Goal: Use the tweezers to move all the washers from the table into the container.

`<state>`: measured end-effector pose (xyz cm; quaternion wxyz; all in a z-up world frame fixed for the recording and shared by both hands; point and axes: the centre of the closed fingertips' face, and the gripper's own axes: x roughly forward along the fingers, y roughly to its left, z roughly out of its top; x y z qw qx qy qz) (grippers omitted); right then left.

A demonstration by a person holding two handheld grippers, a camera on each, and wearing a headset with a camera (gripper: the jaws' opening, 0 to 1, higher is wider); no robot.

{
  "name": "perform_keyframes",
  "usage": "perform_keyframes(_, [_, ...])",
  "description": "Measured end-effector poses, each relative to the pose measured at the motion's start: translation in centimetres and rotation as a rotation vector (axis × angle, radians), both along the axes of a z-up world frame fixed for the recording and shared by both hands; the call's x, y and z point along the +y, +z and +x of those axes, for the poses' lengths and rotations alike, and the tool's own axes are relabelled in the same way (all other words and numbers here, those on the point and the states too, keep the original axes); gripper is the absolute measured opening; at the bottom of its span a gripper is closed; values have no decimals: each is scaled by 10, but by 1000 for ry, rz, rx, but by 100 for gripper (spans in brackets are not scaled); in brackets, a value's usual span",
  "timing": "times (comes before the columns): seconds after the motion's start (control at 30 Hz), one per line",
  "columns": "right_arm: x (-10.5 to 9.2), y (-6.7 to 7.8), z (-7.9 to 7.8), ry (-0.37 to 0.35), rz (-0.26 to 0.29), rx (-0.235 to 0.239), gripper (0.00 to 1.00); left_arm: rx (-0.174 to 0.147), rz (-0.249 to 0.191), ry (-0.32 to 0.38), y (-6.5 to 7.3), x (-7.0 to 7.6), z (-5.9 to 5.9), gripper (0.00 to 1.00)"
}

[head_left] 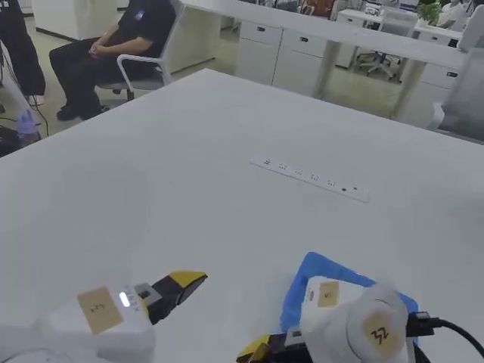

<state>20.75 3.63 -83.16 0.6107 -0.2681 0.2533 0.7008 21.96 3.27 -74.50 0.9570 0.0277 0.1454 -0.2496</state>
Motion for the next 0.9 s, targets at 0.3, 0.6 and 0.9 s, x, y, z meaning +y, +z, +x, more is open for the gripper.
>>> perform_keyframes(0.3, [-11,7,7,-139,56,119,3,-4,0,13,1,3,1,77])
perform_keyframes(0.6, [-43,29,28,-334,151,195,3,-3,3,3,0,1,0,76])
perform_keyframes(0.9, [-79,57,61,-551,271,186,3,-14,-13,2,4,0,1,75])
